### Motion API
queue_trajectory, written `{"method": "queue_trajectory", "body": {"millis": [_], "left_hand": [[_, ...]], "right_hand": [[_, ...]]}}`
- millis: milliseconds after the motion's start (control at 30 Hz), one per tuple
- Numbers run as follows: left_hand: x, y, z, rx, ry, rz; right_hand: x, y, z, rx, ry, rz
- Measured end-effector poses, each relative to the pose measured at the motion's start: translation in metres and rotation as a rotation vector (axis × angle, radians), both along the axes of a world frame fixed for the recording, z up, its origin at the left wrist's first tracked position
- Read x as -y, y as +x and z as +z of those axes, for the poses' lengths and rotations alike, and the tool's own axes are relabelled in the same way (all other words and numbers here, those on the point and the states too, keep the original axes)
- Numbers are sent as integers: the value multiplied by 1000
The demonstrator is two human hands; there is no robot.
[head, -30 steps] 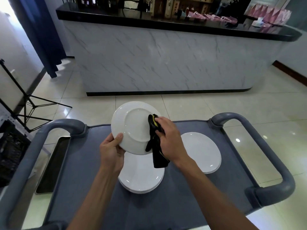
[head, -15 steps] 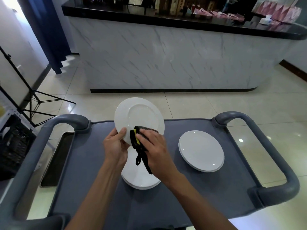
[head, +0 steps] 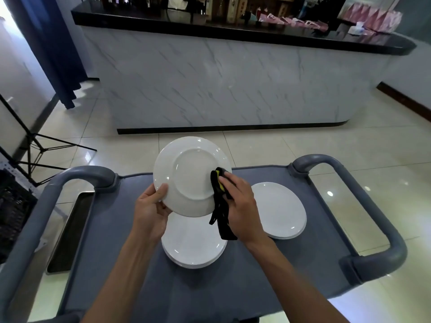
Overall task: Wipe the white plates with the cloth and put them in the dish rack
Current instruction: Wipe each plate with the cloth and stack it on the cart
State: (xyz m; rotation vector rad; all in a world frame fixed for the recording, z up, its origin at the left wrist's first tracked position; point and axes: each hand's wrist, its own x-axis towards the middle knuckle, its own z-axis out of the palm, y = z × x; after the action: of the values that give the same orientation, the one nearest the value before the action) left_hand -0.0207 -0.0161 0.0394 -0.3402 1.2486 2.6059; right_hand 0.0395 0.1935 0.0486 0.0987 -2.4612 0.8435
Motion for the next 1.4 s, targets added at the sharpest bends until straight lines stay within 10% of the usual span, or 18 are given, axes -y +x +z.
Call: {"method": "queue_trajectory", "body": {"millis": [367,833,1400], "left_hand": [[5,10,-3,-100,-99,-143],[-1,16,-6,-148,-248,-208],[-6,17,5,-156,-283,-194]], "right_hand": [[-18,-26,38,80,-59,-38],[34,-37,35,16,382,323],[-32,-27,34,147,85,58]]}}
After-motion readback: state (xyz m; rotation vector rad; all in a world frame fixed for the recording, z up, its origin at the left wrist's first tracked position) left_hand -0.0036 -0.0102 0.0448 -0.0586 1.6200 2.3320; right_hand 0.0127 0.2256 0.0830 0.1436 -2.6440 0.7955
